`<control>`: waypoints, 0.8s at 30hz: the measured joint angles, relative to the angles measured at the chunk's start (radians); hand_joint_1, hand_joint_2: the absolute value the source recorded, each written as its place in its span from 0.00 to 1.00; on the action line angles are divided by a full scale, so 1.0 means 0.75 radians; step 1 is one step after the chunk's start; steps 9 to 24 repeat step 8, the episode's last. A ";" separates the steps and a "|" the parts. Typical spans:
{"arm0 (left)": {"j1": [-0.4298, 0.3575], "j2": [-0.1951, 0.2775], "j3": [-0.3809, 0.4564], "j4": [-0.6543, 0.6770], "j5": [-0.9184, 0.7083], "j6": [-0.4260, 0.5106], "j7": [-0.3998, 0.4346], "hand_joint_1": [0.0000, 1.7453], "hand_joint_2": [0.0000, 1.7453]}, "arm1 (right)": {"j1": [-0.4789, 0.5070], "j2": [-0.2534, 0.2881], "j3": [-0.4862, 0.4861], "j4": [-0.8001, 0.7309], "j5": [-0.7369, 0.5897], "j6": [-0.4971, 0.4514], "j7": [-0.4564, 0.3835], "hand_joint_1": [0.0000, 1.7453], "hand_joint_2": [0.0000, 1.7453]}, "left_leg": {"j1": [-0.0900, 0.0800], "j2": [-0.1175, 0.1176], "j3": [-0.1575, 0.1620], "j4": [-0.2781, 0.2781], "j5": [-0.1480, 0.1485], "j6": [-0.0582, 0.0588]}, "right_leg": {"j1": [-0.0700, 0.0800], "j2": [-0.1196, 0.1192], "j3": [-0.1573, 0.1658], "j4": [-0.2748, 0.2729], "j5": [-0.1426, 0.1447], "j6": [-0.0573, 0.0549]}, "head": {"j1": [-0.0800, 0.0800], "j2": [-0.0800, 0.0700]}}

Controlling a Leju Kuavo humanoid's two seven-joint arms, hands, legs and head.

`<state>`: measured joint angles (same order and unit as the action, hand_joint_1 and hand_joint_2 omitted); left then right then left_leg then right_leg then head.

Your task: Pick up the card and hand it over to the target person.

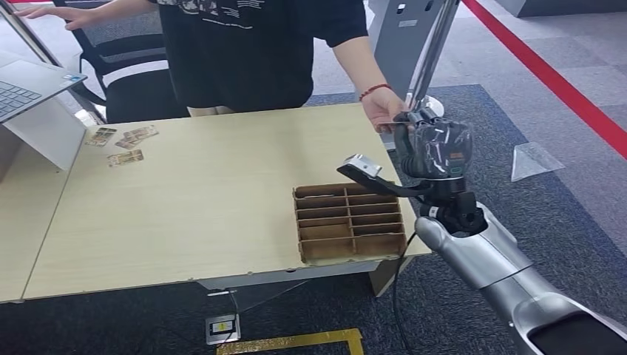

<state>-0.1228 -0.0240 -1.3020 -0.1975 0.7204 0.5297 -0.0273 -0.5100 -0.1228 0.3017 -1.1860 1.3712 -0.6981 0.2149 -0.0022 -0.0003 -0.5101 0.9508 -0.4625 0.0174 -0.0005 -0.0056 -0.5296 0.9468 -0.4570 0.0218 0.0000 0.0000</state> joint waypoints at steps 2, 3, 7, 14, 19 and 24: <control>0.000 0.001 -0.003 0.000 -0.001 -0.002 0.000 0.00 1.00 | -0.003 0.001 0.009 0.014 0.018 0.000 0.011 1.00 1.00 | 0.000 0.001 0.000 0.000 0.000 0.000 | 0.000 0.001 0.000 0.000 0.000 0.000 | 0.000 0.000; 0.000 0.001 -0.004 0.000 -0.002 -0.002 0.000 0.00 1.00 | -0.003 0.000 0.010 0.018 0.023 0.000 0.013 1.00 1.00 | 0.000 0.001 0.000 0.000 0.000 0.000 | 0.000 0.001 0.000 0.000 0.000 0.000 | 0.000 0.000; 0.000 0.002 -0.002 -0.001 -0.001 -0.002 -0.006 0.00 1.00 | -0.019 -0.020 0.053 0.079 -0.044 0.000 0.000 0.03 1.00 | 0.000 0.000 0.000 0.000 0.000 0.000 | 0.000 0.000 0.000 0.000 0.000 0.000 | 0.000 0.000; 0.000 0.002 -0.001 -0.001 -0.001 -0.002 -0.007 0.00 1.00 | -0.024 -0.024 0.063 0.092 -0.054 0.000 0.001 0.00 1.00 | 0.000 0.000 0.000 0.000 0.000 0.000 | 0.000 0.000 0.000 0.000 0.000 0.000 | 0.000 0.000; 0.000 0.002 -0.001 -0.001 -0.001 -0.002 -0.007 0.00 1.00 | -0.024 -0.024 0.063 0.092 -0.054 0.000 0.001 0.00 1.00 | 0.000 0.000 0.000 0.000 0.000 0.000 | 0.000 0.000 0.000 0.000 0.000 0.000 | 0.000 0.000; 0.000 0.002 -0.001 -0.001 -0.001 -0.002 -0.007 0.00 1.00 | -0.024 -0.024 0.063 0.092 -0.054 0.000 0.001 0.00 1.00 | 0.000 0.000 0.000 0.000 0.000 0.000 | 0.000 0.000 0.000 0.000 0.000 0.000 | 0.000 0.000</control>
